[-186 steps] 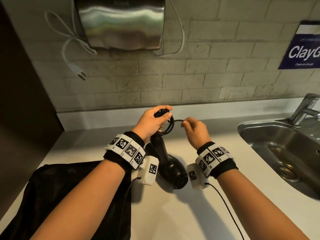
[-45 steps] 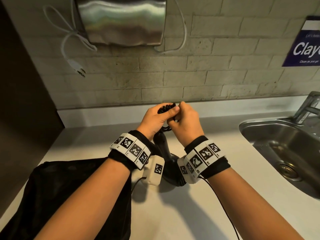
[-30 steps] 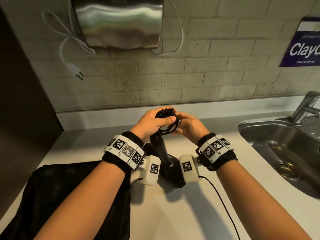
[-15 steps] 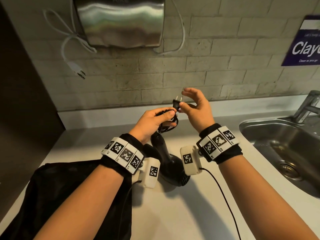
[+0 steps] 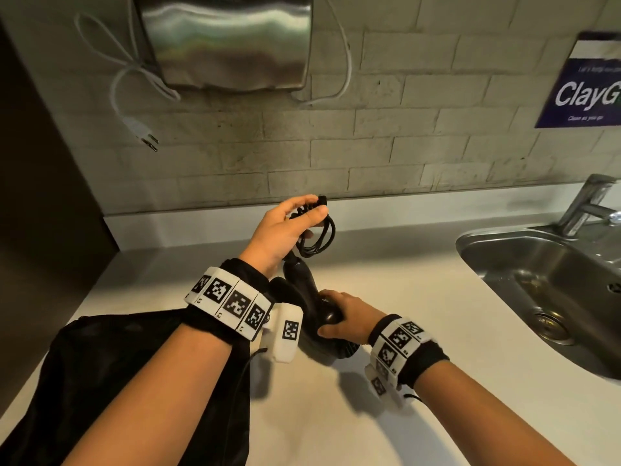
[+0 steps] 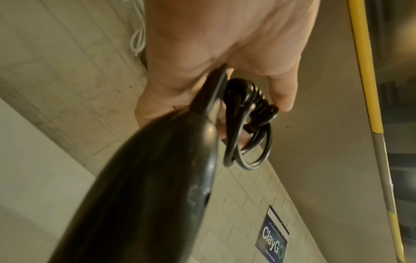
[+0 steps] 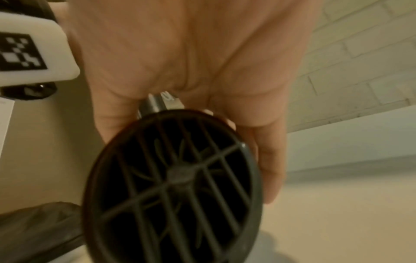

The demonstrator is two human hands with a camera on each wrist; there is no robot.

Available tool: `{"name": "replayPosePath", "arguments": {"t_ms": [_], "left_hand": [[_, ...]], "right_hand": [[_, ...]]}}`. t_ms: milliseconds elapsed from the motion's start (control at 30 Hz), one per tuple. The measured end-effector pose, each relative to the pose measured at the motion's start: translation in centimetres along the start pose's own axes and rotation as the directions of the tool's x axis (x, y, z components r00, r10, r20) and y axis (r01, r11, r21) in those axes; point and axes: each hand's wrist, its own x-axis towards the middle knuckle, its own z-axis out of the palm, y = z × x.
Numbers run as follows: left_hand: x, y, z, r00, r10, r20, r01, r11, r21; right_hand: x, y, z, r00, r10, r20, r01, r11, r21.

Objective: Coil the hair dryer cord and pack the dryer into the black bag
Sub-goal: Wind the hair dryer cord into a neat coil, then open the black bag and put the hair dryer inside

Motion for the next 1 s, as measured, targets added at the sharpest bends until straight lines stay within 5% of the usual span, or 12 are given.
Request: {"name": "replayPosePath", "arguments": {"t_ms": [400,567,767,1000], "left_hand": [[-0.8,-0.6,-2.6,0.982,-0.171,-0.084,0.167,0.985,-0.05],[-2.5,-3.3,-3.4,0.959,-0.266,-0.1,0.276,0.956,0.097],[-4.3,-7.2,-3.6,0.91,-0.392,-0.134,0.409,0.9,0.15],[-6.0,-9.6,-2.2,0.865,-0.474,-0.163,0.502,0.815,0.29]], "right_hand": [[-0.3,2.1,-0.2,0.973,0.091,-0.211,-0.109,0.991,-0.077],[-1.8,4.0,-1.0,0.937,0.165,-0.308,-0.243,0.941,-0.235],[-3.5,5.6,-1.0,0.923,0.182,-0.34,-0.262,0.943,-0.207],[-5.5,6.7,-0.4,0.903,0.17,-0.395,-0.337,0.851,-0.404]]}}
